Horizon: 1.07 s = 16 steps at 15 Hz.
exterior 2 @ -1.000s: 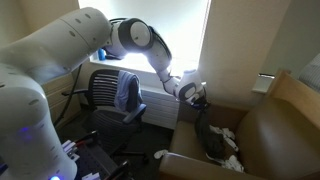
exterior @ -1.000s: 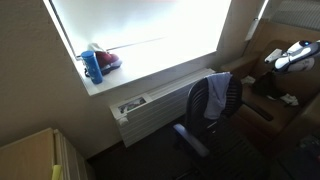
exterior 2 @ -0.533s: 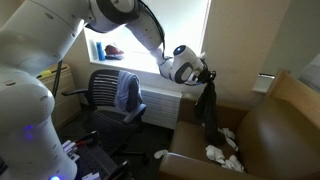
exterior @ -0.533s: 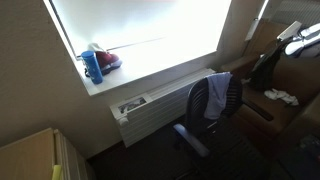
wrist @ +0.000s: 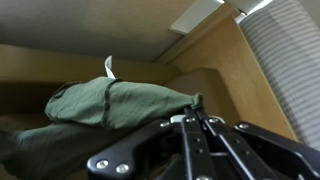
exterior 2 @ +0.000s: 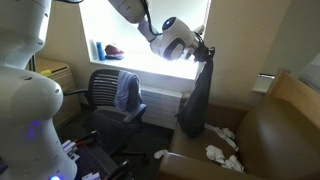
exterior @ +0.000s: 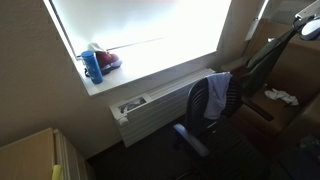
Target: Hang the t-shirt on the backrest of the chair
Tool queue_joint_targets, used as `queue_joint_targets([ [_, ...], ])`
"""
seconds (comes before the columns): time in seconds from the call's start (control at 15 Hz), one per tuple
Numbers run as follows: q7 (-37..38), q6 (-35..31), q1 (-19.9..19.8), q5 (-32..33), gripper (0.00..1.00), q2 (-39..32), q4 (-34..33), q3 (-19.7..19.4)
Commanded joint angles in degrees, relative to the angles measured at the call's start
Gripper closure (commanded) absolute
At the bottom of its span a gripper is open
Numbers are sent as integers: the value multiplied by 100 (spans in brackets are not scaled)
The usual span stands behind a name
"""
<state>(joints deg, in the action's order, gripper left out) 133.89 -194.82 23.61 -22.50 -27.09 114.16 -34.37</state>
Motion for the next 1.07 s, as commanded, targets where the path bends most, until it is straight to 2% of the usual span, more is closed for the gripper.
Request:
queue_joint_targets([
  [0.0,-29,0,5,2,96,61,132,0],
  [0.2,-36,0,13,3,99,80,243,1],
  [0.33,-267,-466,-19,411,99,113,-27,153],
  [0.47,-484,-290,604,462,99,178,-362,-250],
  [0.6,-748,-217,997,661,99,317,-568,-383],
  [0.8,-1084,-193,1619,985,99,531,-902,-433],
  [1.0,-1242,-304,2262,1264,99,775,-1076,-283],
])
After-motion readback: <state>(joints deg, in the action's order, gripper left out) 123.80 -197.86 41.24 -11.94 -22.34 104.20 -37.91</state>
